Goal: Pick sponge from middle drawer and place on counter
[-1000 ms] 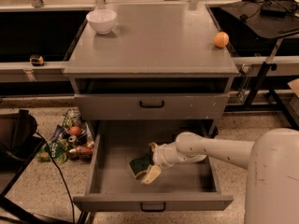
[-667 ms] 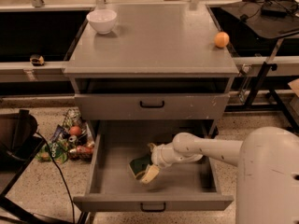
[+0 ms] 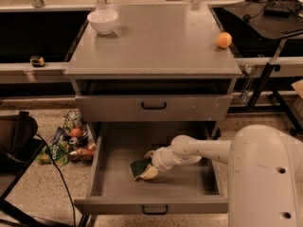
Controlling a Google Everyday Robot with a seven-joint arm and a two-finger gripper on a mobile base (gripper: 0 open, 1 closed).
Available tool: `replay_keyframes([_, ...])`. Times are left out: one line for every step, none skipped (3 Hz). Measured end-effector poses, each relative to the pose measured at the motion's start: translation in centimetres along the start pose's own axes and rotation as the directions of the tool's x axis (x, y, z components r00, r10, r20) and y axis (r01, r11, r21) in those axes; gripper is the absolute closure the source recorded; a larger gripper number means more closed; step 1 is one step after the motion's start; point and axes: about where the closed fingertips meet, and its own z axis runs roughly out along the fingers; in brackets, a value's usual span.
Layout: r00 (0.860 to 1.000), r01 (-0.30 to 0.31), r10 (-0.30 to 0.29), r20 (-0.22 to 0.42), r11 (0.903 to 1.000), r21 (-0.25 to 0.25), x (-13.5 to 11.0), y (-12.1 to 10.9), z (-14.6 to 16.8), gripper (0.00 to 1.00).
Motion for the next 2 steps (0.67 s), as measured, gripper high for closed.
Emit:
replay_keyframes([1.000,0.000,0.000,0.000,1.0000,0.000,0.0,0.0,0.0,0.65])
replay_keyframes([1.000,0.012,-0.013,0.022,0.9982,0.059,-0.3,0.0,-2.7,0.88])
